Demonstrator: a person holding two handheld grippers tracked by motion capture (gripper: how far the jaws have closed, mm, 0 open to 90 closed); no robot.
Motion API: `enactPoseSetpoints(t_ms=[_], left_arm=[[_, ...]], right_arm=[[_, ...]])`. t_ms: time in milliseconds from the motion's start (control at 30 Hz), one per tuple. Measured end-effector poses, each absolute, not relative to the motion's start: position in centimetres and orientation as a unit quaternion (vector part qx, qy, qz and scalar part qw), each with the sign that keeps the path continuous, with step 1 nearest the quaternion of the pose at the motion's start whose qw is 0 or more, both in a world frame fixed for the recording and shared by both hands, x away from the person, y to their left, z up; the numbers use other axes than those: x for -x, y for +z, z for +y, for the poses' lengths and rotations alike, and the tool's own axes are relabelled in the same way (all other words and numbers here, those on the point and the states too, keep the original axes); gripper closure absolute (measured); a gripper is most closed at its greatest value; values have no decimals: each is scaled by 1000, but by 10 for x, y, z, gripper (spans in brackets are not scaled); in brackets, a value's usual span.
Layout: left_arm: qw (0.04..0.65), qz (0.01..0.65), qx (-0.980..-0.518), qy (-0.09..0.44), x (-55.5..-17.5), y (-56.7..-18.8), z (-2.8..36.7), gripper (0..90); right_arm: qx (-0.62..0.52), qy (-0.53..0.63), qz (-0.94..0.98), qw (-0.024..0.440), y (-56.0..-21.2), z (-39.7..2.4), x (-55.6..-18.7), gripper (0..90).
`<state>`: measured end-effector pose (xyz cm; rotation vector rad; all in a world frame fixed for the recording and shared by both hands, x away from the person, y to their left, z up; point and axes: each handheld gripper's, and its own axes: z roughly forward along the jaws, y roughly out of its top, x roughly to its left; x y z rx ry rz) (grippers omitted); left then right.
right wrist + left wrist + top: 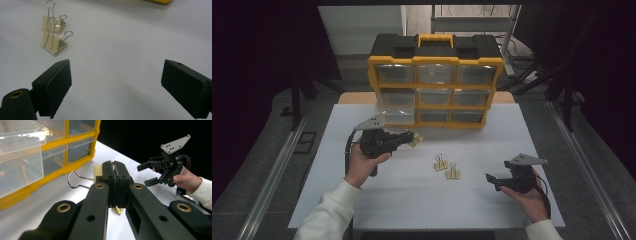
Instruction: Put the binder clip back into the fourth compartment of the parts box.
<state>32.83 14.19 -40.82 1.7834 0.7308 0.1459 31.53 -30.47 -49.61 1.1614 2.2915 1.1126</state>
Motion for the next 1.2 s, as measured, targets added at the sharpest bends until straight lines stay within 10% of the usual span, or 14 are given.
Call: enactPoseSetpoints(t_ms=[1200], left_arm=[[604, 325, -722, 94, -328, -392, 158, 889]], right_arm=[[-411, 394, 805, 171, -496, -306, -315, 99]])
